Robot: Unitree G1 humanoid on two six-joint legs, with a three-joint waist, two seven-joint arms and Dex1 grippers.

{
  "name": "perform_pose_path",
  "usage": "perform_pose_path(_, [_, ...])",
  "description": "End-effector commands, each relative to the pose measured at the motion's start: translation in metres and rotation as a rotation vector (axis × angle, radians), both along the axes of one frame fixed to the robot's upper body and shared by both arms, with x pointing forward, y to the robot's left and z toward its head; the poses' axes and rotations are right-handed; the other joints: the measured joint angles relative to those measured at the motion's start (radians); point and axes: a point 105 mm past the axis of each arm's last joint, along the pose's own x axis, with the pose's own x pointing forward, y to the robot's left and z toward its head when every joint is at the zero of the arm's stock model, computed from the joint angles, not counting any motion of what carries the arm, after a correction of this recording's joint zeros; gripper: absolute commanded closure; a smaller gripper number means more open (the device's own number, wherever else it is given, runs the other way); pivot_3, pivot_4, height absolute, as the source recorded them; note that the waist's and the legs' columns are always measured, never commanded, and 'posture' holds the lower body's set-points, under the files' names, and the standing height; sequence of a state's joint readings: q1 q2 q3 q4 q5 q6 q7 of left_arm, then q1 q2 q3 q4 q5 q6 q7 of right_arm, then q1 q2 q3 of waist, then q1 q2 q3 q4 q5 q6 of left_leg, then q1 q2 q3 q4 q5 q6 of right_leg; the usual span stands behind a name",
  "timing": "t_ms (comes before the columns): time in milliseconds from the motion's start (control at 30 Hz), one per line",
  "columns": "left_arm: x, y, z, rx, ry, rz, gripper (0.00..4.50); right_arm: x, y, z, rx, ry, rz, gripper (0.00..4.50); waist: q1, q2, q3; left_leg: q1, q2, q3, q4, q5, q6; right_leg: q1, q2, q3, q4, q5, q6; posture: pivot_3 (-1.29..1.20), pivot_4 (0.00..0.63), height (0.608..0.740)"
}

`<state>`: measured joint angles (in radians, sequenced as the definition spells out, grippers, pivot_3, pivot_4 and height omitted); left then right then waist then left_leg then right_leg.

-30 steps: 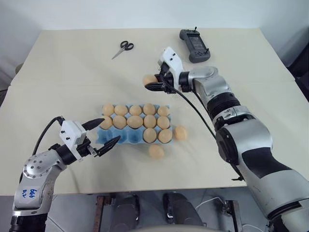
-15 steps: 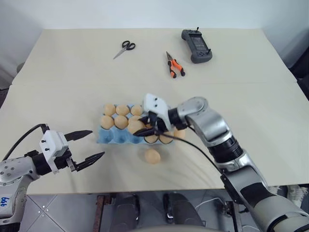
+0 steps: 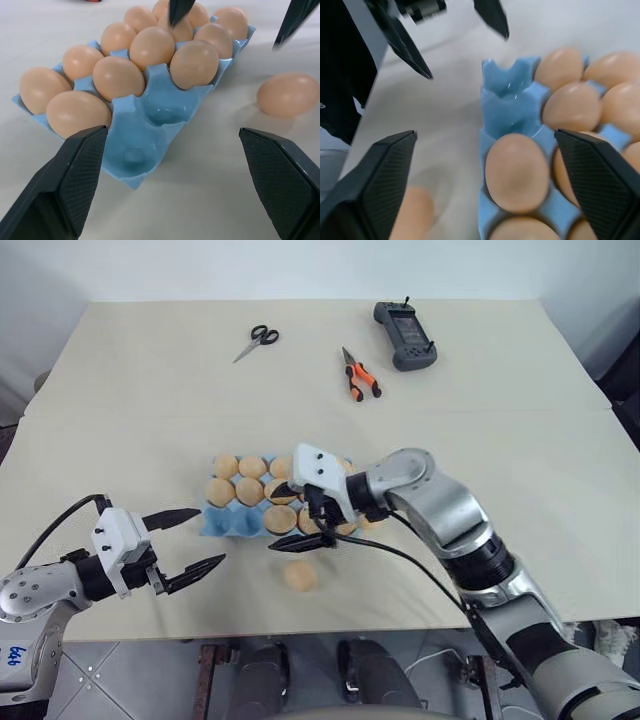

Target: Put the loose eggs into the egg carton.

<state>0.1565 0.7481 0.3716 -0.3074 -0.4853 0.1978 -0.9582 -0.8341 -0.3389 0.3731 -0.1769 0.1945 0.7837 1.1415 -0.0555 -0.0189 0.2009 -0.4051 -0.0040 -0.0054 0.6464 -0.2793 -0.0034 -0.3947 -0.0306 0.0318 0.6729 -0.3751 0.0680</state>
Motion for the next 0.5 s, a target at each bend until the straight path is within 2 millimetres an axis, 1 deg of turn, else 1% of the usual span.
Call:
perform_pose_path(33, [-0.001, -0.01, 0.009, -0.017, -0.029, -0.043, 0.0, -0.003, -0.026, 0.022, 0.104, -0.062, -0.005, 0.01, 0.001, 0.0, 0.0, 0.0, 0.0, 0.0, 0.0, 0.0, 0.0, 0.0, 0.0, 0.0, 0.0, 0.0, 0.0, 0.0, 0.15, 0.74])
perform_pose_path(133, [0.004, -0.012, 0.01, -0.014, -0.027, -0.055, 0.0, 0.007, -0.069, 0.024, 0.161, -0.156, -0.107, 0.01, 0.013, 0.0, 0.0, 0.0, 0.0, -0.001, 0.0, 0.0, 0.0, 0.001, 0.0, -0.001, -0.002, 0.0, 0.0, 0.0, 0.15, 0.74])
perform_pose_path(167, [0.004, -0.013, 0.009, -0.009, -0.024, -0.06, 0.0, 0.007, -0.08, 0.024, 0.18, -0.178, -0.126, 0.01, 0.015, 0.0, 0.0, 0.0, 0.0, -0.001, 0.0, 0.0, 0.001, 0.002, 0.0, -0.001, -0.003, 0.0, 0.0, 0.0, 0.15, 0.74])
perform_pose_path(200, [0.005, -0.013, 0.008, -0.007, -0.022, -0.063, 0.0, 0.006, -0.087, 0.023, 0.193, -0.191, -0.134, 0.01, 0.019, 0.0, 0.0, 0.0, 0.0, 0.0, 0.0, 0.0, 0.001, 0.003, 0.0, -0.001, -0.004, 0.0, 0.0, 0.0, 0.15, 0.74])
perform_pose_path(233, [0.005, -0.013, 0.007, -0.004, -0.016, -0.07, 0.0, 0.007, -0.101, 0.02, 0.215, -0.19, -0.186, 0.01, 0.021, 0.0, 0.0, 0.0, 0.0, 0.0, 0.0, 0.0, 0.001, 0.003, 0.0, -0.001, -0.005, 0.0, 0.0, 0.0, 0.15, 0.74])
perform_pose_path(267, [0.005, -0.014, 0.006, -0.002, -0.012, -0.074, 0.0, 0.008, -0.111, 0.018, 0.228, -0.189, -0.224, 0.01, 0.02, 0.0, 0.0, 0.0, 0.0, 0.0, 0.0, 0.0, 0.001, 0.003, 0.0, -0.001, -0.004, 0.0, 0.0, 0.0, 0.15, 0.74])
perform_pose_path(333, [0.005, -0.014, 0.003, 0.006, -0.002, -0.085, 0.0, 0.003, -0.136, 0.006, 0.236, -0.192, -0.28, 0.01, 0.02, 0.0, 0.0, 0.0, 0.0, 0.0, 0.0, 0.0, 0.001, 0.003, 0.001, 0.0, -0.004, 0.0, 0.0, 0.0, 0.15, 0.74])
perform_pose_path(433, [0.006, -0.013, -0.001, 0.012, 0.015, -0.098, 0.0, -0.006, -0.175, -0.01, 0.306, -0.152, -0.407, 0.01, 0.027, 0.0, 0.0, 0.001, 0.0, 0.0, 0.0, 0.0, 0.001, 0.003, 0.001, 0.0, -0.003, 0.0, 0.0, 0.0, 0.15, 0.74])
perform_pose_path(500, [0.008, -0.011, -0.002, 0.017, 0.016, -0.099, 0.0, -0.012, -0.186, -0.019, 0.289, -0.146, -0.437, 0.01, 0.025, 0.0, 0.0, 0.001, 0.0, 0.001, 0.001, 0.0, 0.001, 0.003, 0.001, 0.0, -0.003, 0.0, 0.0, 0.0, 0.15, 0.74])
